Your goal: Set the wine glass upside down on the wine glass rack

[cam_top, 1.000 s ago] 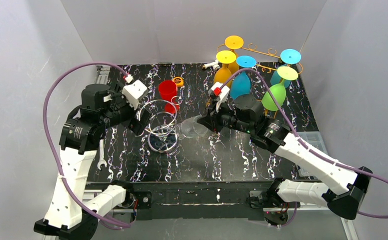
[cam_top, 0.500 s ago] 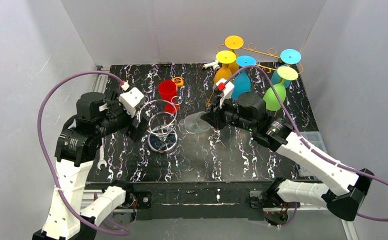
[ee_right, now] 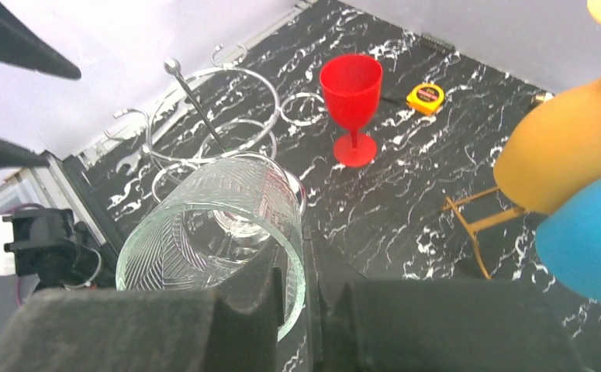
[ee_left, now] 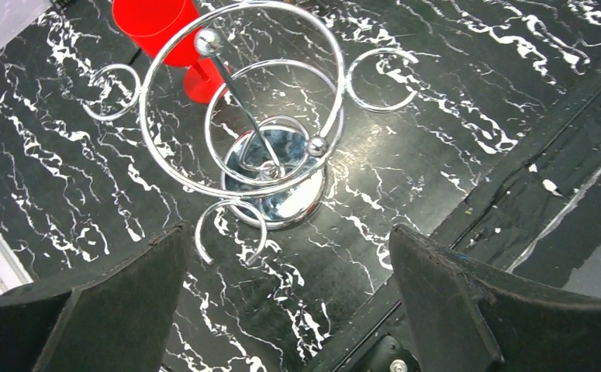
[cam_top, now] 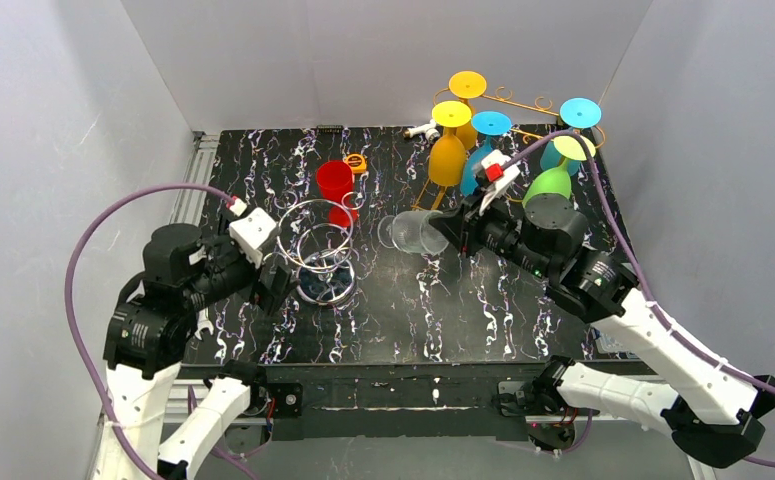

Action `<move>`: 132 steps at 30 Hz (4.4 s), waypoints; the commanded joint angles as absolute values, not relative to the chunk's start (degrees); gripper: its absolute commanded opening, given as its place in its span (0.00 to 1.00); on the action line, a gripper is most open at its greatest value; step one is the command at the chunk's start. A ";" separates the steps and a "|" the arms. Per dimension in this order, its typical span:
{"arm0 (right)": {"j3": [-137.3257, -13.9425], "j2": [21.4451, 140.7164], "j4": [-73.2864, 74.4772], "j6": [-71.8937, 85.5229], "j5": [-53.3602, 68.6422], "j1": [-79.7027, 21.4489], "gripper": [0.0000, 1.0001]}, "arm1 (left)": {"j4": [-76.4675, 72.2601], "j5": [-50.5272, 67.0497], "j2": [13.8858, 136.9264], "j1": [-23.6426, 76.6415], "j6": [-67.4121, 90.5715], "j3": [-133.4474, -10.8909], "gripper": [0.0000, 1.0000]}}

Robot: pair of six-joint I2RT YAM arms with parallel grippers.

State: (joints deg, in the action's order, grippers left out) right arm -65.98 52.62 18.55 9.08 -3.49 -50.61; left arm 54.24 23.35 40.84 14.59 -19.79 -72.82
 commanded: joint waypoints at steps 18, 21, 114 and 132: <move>-64.99 60.33 -31.05 28.87 -4.72 -54.15 0.01 | 28.51 36.57 41.43 14.31 4.55 -76.15 0.88; -66.21 61.75 -33.47 29.62 -4.93 -54.84 0.01 | 24.84 35.55 44.68 14.26 7.09 -78.42 0.82; -61.01 58.98 -16.91 28.16 -2.90 -60.97 0.98 | 22.83 45.04 49.89 15.07 -53.71 -81.35 0.00; -74.49 66.49 -3.31 25.16 17.69 -58.27 0.98 | 25.94 48.01 43.84 15.08 -70.08 -76.97 0.00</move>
